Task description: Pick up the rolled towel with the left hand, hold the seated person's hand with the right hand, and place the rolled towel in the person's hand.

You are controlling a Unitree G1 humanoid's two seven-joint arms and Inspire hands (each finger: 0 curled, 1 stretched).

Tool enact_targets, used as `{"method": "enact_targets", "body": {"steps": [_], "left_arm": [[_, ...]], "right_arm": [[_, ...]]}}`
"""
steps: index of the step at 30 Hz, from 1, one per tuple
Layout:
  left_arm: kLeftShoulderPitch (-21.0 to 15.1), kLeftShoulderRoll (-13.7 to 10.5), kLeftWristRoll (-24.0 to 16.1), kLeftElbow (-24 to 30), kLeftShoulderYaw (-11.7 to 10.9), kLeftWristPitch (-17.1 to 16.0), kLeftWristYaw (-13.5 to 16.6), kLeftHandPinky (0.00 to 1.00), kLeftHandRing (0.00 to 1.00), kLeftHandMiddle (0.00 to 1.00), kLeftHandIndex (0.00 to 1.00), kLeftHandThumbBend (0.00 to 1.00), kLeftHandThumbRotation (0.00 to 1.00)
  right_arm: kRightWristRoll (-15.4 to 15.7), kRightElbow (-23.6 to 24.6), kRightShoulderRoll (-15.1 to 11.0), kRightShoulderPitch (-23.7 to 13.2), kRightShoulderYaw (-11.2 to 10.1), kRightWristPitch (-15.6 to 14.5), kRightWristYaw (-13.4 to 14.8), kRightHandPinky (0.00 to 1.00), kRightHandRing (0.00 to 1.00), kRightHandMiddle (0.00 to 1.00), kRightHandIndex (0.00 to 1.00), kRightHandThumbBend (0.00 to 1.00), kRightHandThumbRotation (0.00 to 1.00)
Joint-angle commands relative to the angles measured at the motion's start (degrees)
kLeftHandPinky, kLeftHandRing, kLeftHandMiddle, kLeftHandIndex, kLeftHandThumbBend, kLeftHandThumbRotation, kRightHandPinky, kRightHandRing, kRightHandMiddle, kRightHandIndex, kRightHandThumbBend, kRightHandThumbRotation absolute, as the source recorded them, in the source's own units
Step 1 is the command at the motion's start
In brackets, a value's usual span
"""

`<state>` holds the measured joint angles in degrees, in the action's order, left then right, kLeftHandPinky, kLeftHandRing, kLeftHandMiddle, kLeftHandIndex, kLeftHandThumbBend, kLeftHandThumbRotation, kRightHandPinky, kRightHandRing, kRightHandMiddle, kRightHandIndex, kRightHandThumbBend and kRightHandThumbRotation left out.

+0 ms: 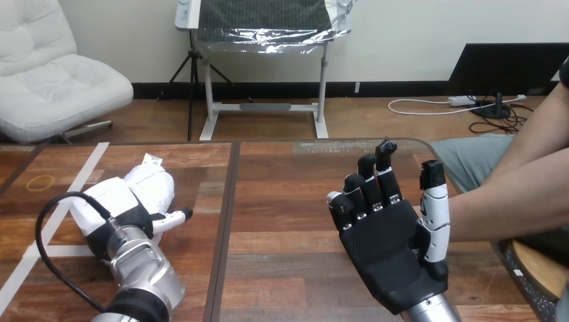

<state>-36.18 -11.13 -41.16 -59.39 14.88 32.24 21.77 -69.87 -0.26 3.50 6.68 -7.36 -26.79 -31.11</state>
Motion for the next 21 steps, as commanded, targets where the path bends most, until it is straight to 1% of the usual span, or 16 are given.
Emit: {"method": "enact_targets", "body": {"steps": [1,6,12,15,21], "left_arm": [[-3.89,-1.52,0.1,-1.34,1.54,-0.71,1.1,0.89,0.91,0.94,0.93,0.96,0.73],[-4.02,-1.67,0.31,-2.01,2.1,-0.8,1.16,0.88,0.9,0.94,0.92,0.96,0.73],[-4.03,-1.78,0.8,-2.48,2.18,-1.16,1.44,0.87,0.9,0.93,0.92,0.96,0.73],[-4.08,-1.88,0.73,-2.88,2.44,-1.23,1.43,0.86,0.89,0.93,0.91,0.96,0.73],[-4.42,-2.13,0.85,-3.66,2.85,-1.38,0.53,0.83,0.87,0.92,0.91,0.94,0.74]], "right_arm": [[-0.86,1.87,3.37,-2.67,-0.9,0.28,0.06,0.32,0.47,0.57,0.58,0.66,0.26],[-0.91,1.81,3.42,-2.73,-0.92,0.26,0.09,0.32,0.47,0.57,0.58,0.66,0.26],[-1.16,1.52,3.52,-2.91,-1.04,0.11,0.01,0.32,0.47,0.56,0.58,0.65,0.26],[-1.36,1.59,3.59,-2.88,-1.14,-0.07,0.45,0.32,0.47,0.56,0.58,0.66,0.25],[-1.79,1.66,3.72,-2.89,-1.25,-0.31,0.97,0.31,0.47,0.56,0.58,0.66,0.24]]}}
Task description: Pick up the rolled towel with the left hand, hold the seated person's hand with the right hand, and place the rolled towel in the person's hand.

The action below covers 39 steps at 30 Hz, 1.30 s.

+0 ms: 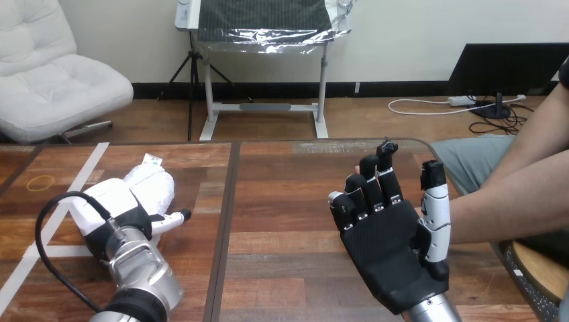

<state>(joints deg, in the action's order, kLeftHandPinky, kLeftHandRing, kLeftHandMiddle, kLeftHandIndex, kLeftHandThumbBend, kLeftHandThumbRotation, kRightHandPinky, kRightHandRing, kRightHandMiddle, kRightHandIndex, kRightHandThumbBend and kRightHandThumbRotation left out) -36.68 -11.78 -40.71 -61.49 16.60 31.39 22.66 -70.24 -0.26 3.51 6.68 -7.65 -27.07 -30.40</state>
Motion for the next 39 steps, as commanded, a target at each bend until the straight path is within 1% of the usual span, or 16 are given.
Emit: {"method": "enact_targets", "body": {"steps": [1,4,7,9,13,18,21,25,30,39], "left_arm": [[-3.94,-1.53,0.48,-1.64,1.16,-0.62,-0.27,0.83,0.87,0.91,0.91,0.93,0.74],[-3.79,-1.73,0.82,-1.67,1.17,-1.24,0.33,0.77,0.81,0.86,0.89,0.91,0.73],[-3.42,-2.0,1.21,-1.53,1.06,-2.33,1.34,0.68,0.72,0.77,0.86,0.88,0.69],[-3.26,-2.16,1.4,-1.54,1.03,-2.9,1.87,0.61,0.65,0.71,0.82,0.86,0.66],[-3.51,-2.23,1.92,-2.38,0.84,-3.22,2.41,0.5,0.54,0.61,0.76,0.81,0.59],[-4.21,-2.21,3.2,-3.48,0.36,-3.13,1.93,0.42,0.47,0.56,0.75,0.76,0.5],[-4.89,-2.24,3.73,-4.41,0.51,-2.55,0.82,0.37,0.42,0.52,0.75,0.73,0.45],[-5.72,-2.32,2.91,-5.91,2.14,-1.19,-0.72,0.3,0.34,0.45,0.74,0.7,0.37],[-5.83,-2.49,2.66,-6.72,2.88,-1.41,-0.71,0.21,0.26,0.37,0.7,0.71,0.24],[-5.34,-2.89,2.48,-7.68,4.39,-2.11,-0.53,0.18,0.23,0.35,0.65,0.7,0.11]], "right_arm": [[-1.45,1.67,3.69,-2.9,-0.96,-0.02,0.29,0.31,0.47,0.56,0.58,0.66,0.24],[-1.47,1.66,3.66,-2.94,-0.96,0.03,0.33,0.31,0.46,0.56,0.58,0.66,0.24],[-1.49,1.68,3.65,-2.94,-0.95,0.1,0.41,0.31,0.46,0.56,0.58,0.66,0.24],[-1.49,1.71,3.65,-2.92,-0.91,0.18,0.49,0.31,0.47,0.56,0.58,0.66,0.24],[-1.32,1.78,3.64,-2.88,-0.81,0.46,0.42,0.31,0.47,0.56,0.58,0.66,0.25],[-1.36,1.79,3.69,-2.84,-0.79,0.52,0.17,0.31,0.47,0.56,0.58,0.65,0.26],[-1.3,1.92,3.77,-2.78,-0.77,0.61,0.38,0.31,0.46,0.56,0.58,0.65,0.26],[-1.34,2.08,3.82,-2.7,-0.77,0.63,0.57,0.31,0.46,0.56,0.58,0.65,0.26],[-1.41,2.2,3.92,-2.62,-0.76,0.68,0.7,0.31,0.46,0.56,0.58,0.65,0.26],[-1.16,2.28,3.86,-2.68,-0.66,0.85,0.79,0.32,0.47,0.56,0.58,0.65,0.27]]}}
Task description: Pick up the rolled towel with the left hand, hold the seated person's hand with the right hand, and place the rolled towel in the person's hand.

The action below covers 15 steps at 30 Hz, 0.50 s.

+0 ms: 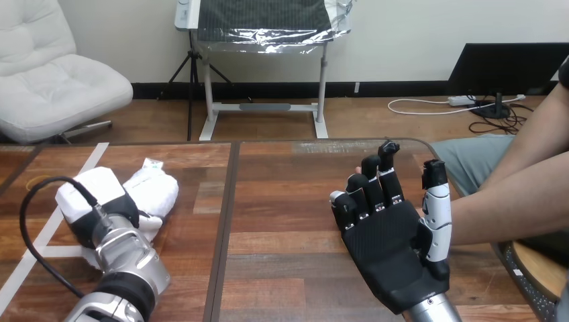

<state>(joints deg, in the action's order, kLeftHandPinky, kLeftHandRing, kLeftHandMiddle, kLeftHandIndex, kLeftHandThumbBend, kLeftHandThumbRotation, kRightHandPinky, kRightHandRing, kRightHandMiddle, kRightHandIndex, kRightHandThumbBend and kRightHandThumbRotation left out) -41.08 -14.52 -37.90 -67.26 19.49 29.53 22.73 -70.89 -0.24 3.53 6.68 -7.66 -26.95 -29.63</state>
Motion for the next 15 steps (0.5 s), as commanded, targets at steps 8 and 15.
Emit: {"method": "enact_targets", "body": {"steps": [8,15], "left_arm": [[-0.35,-0.34,-0.26,-2.57,2.36,-0.76,-0.27,0.18,0.24,0.35,0.64,0.7,0.03],[-0.29,-0.21,0.04,-3.01,2.89,-0.38,-0.92,0.18,0.24,0.35,0.65,0.69,0.01]], "right_arm": [[-0.79,2.18,3.9,-2.76,-0.69,0.59,0.23,0.32,0.47,0.56,0.58,0.65,0.26],[-0.69,2.08,3.88,-2.9,-0.7,0.69,0.12,0.32,0.47,0.56,0.58,0.65,0.27]]}}
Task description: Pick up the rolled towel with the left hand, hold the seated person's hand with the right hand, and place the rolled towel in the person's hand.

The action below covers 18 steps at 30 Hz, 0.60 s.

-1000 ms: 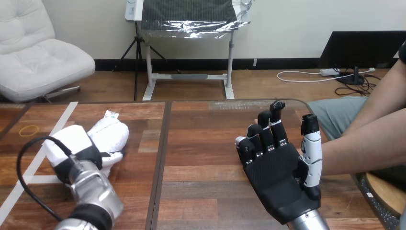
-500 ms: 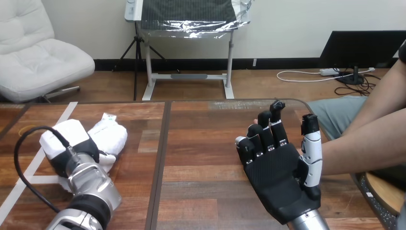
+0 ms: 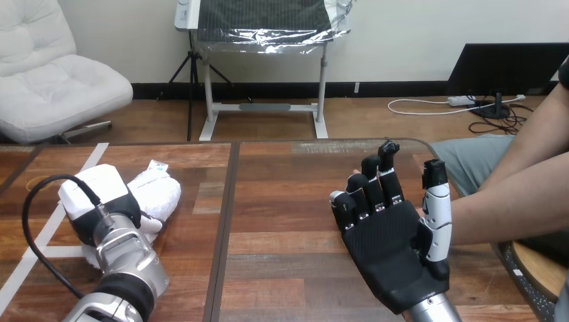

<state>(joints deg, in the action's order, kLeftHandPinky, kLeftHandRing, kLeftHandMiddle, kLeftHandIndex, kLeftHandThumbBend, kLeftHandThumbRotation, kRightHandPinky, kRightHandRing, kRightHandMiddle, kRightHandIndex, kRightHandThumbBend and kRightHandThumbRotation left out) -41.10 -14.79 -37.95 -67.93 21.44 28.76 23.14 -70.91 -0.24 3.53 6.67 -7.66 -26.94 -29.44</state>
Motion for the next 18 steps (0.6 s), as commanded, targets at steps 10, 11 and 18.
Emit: {"method": "enact_targets", "body": {"steps": [10,11,18], "left_arm": [[1.0,0.12,0.46,-1.84,1.02,-0.74,1.01,0.17,0.22,0.34,0.64,0.71,0.03],[1.02,0.12,0.44,-1.91,1.08,-0.79,0.91,0.16,0.22,0.33,0.64,0.71,0.04],[2.33,-0.37,0.77,-1.44,0.82,-4.3,3.52,0.15,0.2,0.32,0.62,0.72,0.08]], "right_arm": [[-0.64,2.11,4.0,-2.96,-0.75,0.9,0.18,0.31,0.46,0.56,0.58,0.65,0.27],[-0.7,2.11,4.01,-2.97,-0.77,0.86,0.23,0.31,0.46,0.56,0.58,0.65,0.27],[-1.06,2.34,4.22,-2.93,-0.81,0.76,0.81,0.31,0.46,0.55,0.57,0.66,0.27]]}}
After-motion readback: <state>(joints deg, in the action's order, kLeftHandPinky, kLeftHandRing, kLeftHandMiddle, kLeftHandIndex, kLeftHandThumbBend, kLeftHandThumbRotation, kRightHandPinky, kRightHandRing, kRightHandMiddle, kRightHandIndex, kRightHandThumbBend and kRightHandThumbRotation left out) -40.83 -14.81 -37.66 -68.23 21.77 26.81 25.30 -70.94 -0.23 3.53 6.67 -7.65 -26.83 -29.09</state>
